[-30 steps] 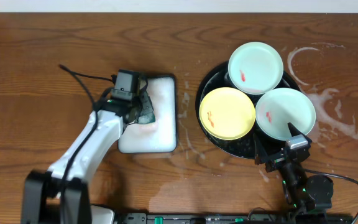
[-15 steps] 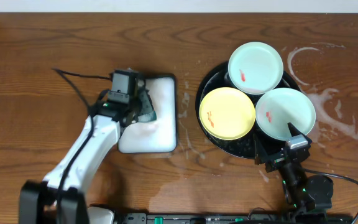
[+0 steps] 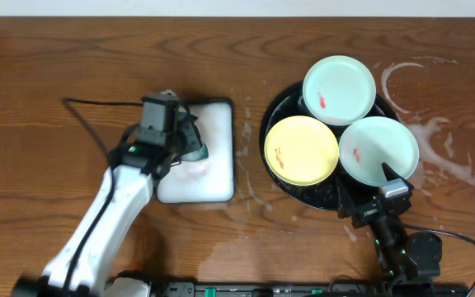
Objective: Clean dirty plates on tray and stack at the side
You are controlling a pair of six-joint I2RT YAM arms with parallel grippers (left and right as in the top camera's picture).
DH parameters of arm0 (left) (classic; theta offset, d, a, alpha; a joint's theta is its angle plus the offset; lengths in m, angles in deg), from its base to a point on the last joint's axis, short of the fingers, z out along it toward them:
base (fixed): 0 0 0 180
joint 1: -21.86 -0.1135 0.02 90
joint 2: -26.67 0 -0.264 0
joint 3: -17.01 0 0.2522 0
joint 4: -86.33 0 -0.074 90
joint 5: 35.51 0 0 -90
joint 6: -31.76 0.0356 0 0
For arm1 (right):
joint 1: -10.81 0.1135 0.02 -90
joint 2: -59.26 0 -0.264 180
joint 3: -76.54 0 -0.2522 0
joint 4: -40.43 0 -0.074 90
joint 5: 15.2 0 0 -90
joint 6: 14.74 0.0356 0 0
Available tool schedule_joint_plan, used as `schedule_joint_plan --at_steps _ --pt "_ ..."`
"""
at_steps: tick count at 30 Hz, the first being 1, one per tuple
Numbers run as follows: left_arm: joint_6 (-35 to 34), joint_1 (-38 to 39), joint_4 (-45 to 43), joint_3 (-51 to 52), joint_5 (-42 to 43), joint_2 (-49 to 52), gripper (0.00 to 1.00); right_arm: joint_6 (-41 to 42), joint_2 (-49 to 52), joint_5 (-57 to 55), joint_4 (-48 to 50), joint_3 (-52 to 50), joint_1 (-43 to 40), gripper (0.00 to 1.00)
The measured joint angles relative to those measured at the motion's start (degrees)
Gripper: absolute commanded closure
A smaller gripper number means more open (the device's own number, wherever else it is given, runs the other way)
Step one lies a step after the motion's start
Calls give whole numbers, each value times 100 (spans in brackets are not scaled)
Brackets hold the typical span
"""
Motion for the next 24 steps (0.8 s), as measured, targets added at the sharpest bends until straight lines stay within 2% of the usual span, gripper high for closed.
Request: schedule_joint_plan --at_steps 5,10,15,19,24 --pt "22 -2 -15 2 -299 -258 92 0 0 0 0 0 0 1" --pt "26 -2 -37 94 -693 404 93 0 0 0 0 0 0 1" --pt "39 -2 -94 271 -551 914 93 0 0 0 0 0 0 1" --pt "39 -2 -186 278 -439 654 93 0 0 0 0 0 0 1" --pt "39 -2 -192 269 -382 -302 93 0 0 0 0 0 0 1"
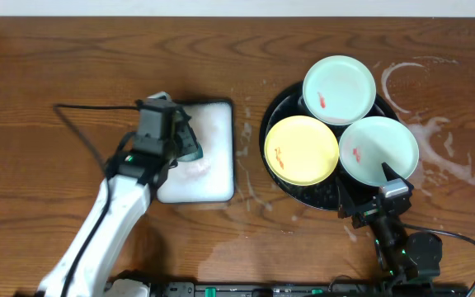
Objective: Clean dirty plates on tray and stack at the side
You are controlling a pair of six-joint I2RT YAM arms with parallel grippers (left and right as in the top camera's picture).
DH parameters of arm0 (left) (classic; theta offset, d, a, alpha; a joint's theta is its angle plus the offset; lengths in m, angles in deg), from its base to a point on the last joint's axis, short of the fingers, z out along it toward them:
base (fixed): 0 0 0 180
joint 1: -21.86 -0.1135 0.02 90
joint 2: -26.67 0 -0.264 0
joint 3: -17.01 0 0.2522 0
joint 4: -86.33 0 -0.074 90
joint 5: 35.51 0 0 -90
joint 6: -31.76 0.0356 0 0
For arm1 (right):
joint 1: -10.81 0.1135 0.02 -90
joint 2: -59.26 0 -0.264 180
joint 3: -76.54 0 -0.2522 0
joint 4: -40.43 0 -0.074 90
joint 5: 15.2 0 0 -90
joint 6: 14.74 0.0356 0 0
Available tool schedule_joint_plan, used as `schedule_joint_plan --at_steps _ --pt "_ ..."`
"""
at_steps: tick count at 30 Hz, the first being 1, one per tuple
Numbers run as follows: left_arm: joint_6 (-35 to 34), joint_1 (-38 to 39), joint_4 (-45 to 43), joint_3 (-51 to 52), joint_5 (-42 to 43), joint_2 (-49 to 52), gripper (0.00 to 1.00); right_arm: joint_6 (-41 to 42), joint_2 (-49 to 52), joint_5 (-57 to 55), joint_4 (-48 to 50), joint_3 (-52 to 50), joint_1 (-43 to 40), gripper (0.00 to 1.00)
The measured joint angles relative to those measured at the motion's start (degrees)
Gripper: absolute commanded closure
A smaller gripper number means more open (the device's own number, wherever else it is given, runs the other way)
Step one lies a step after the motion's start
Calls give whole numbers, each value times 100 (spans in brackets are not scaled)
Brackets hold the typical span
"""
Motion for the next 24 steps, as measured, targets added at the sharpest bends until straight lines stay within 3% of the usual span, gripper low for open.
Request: schedule_joint_plan --at_steps 6,16,24 --pt "96 0 4 -26 -11 -433 93 0 0 0 0 0 0 1" --pt "83 0 55 11 -153 1025 93 0 0 0 0 0 0 1" --pt "-63 0 -13 13 -114 267 93 0 0 0 0 0 0 1"
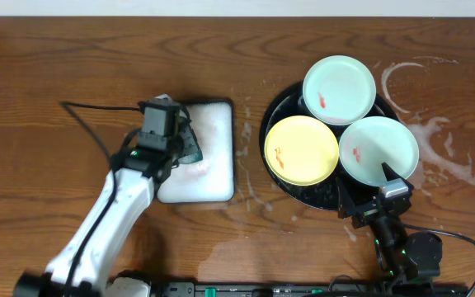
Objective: Clean dirty plates on tray and stack at the side
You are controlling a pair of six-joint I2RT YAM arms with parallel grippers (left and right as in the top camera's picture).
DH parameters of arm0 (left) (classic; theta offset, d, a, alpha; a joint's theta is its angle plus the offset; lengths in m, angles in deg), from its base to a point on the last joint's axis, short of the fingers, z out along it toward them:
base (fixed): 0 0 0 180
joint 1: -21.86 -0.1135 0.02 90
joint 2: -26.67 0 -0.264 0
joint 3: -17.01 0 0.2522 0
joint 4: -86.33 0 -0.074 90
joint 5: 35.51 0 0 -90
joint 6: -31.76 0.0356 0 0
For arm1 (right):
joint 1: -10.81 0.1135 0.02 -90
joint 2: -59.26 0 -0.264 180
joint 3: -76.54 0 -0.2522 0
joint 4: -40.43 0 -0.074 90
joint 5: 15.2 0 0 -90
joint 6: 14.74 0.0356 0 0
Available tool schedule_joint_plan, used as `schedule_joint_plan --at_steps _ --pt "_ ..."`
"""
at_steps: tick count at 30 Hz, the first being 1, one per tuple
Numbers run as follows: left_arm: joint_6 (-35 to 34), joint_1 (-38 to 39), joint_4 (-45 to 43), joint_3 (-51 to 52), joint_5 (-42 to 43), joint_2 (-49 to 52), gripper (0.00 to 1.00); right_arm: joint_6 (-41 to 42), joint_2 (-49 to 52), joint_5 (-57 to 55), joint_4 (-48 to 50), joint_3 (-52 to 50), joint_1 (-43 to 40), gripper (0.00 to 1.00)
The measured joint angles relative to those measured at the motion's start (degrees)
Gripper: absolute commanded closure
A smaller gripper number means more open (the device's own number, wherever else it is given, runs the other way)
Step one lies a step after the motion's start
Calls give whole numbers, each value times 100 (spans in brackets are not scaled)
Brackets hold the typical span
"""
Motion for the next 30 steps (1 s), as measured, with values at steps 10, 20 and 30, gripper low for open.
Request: schedule_joint_plan --at_steps 10,20,30 --pt "-2 0 2 0 -2 -573 92 0 0 0 0 0 0 1" --pt "-2 0 -92 35 -46 437 92 0 0 0 0 0 0 1" --pt "22 0 -109 35 -409 -356 93 0 0 0 0 0 0 1"
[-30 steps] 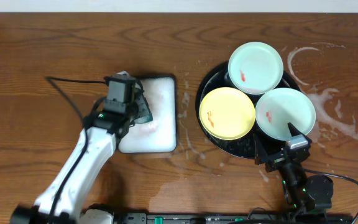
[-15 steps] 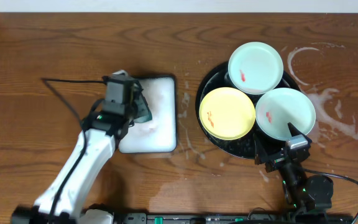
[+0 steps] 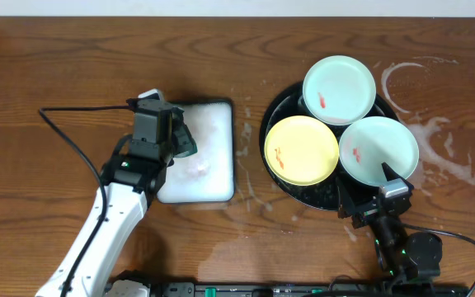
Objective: Clean dirty plates on tray and stack at the side
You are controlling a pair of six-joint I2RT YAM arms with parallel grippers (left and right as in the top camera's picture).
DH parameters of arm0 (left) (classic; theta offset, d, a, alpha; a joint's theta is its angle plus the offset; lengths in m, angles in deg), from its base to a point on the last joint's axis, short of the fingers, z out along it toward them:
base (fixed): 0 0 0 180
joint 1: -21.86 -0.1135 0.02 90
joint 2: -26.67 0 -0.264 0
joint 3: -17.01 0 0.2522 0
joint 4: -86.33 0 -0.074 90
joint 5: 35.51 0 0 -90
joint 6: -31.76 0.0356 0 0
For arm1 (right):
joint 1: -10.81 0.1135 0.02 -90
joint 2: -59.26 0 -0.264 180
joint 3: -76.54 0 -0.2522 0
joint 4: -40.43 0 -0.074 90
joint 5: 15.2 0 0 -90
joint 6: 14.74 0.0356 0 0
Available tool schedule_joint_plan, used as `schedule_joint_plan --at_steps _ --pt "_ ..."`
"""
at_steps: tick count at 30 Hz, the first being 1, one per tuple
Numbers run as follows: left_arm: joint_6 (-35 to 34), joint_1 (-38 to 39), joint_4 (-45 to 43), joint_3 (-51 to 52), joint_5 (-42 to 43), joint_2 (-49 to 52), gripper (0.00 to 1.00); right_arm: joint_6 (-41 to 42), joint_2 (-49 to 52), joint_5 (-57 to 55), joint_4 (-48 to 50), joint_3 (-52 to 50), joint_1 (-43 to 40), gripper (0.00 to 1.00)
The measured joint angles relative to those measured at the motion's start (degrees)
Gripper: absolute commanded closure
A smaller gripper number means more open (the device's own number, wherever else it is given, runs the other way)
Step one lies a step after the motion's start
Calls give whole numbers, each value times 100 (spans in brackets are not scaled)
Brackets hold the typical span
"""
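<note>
A black round tray [image 3: 280, 111] holds three plates with red stains: a pale green one [image 3: 339, 89] at the back, a yellow one [image 3: 301, 149] at the front left and a pale green one [image 3: 378, 148] at the front right. My left gripper [image 3: 184, 142] is down in the white foam basin [image 3: 213, 177], shut on a dark teal sponge [image 3: 189, 147] that its body mostly hides. At the tray's front edge, my right gripper [image 3: 368, 191] stands open beside the front right plate, and it is holding nothing.
Soapy white smears [image 3: 435, 132] lie on the wooden table right of the tray. Small splashes [image 3: 250, 194] sit between basin and tray. The left arm's black cable [image 3: 72, 136] loops over the table to the left of the basin.
My left gripper, with the sponge, has shifted a little left and toward the back of the foam basin. The cable loop has spread further left. The right arm and the plates have not moved.
My left gripper held the sponge over the left side of the foam basin at every moment, shifting only slightly within it each time. The right gripper stayed open at the tray's front edge, and the three stained plates stayed where they were.
</note>
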Motion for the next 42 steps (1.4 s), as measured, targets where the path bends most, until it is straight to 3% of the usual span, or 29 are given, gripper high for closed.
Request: schedule_joint_plan --at_steps 9,21,26,32,42 --pt "0 0 9 70 -195 603 92 0 0 0 0 0 0 1" --pt "2 2 -238 42 -337 -1137 93 0 0 0 0 0 0 1" --pt "0 0 -743 267 -396 -404 93 0 0 0 0 0 0 1" --pt "-15 0 -1576 562 144 98 93 0 0 0 0 0 0 1" --pt "-907 -116 -1947 560 605 -662 92 0 0 0 0 0 0 1"
